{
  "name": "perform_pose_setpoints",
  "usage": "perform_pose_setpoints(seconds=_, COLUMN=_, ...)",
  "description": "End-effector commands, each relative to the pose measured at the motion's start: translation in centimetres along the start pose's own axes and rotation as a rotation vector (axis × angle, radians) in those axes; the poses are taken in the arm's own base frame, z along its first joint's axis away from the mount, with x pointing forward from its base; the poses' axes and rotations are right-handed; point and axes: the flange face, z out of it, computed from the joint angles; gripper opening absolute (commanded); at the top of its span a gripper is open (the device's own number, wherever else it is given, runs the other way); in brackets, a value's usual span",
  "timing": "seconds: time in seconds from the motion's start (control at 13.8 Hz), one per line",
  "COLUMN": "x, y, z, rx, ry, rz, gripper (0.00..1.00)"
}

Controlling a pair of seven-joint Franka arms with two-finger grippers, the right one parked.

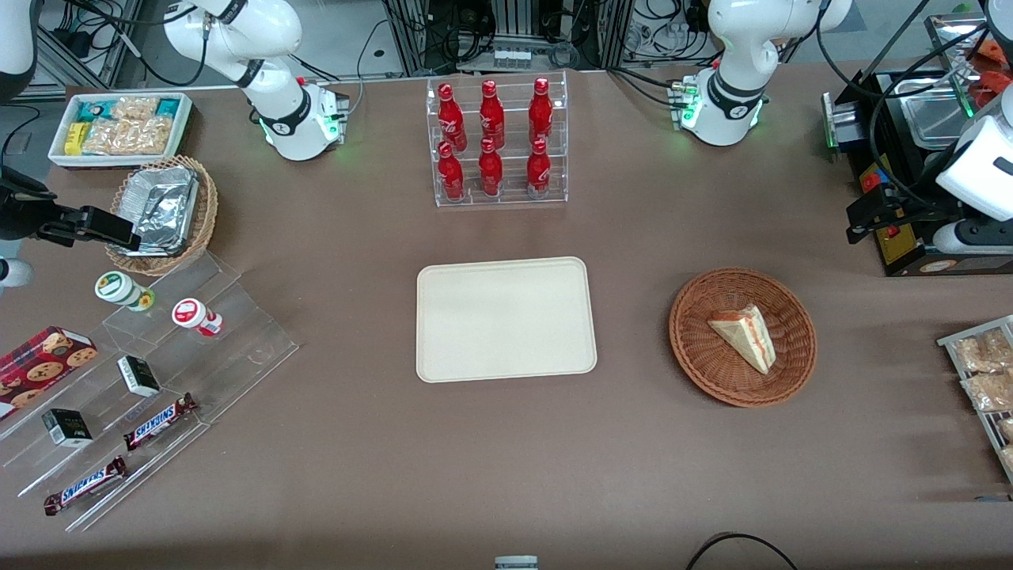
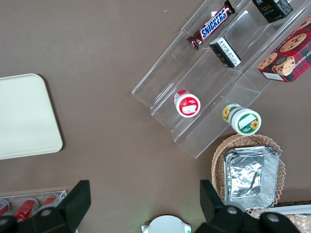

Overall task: Place sandwich from basket to tray
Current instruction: 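Lower the open left gripper over the sandwich in the wicker basket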

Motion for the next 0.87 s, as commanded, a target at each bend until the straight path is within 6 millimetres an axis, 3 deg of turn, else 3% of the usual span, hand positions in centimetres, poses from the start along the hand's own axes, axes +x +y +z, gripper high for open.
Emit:
perform_pose_setpoints(seconds=0.0, x=-0.8, y=-0.2, z=-1.0, rx=0.015, ry=-0.004, rz=0.016, gripper=1.0)
perform_pose_setpoints(seconds=0.15, x=-0.6, y=0.6, z=-0.5, rx=0.017, ry=-0.015, rz=0.021, gripper=1.0)
perform_pose_setpoints(seconds=0.36, x=0.7, y=0.6, z=2.2, rx=0.016, ry=-0.048, rz=0.014, gripper=1.0)
perform_pose_setpoints(seconds=0.58, x=2.2, y=0.5, z=7.6, rx=0.013, ry=-0.054, rz=-0.035, gripper=1.0)
perform_pose_setpoints(seconds=0.8, x=2.2, y=0.8, z=14.4, rx=0.012, ry=-0.014, rz=-0.16, gripper=1.0)
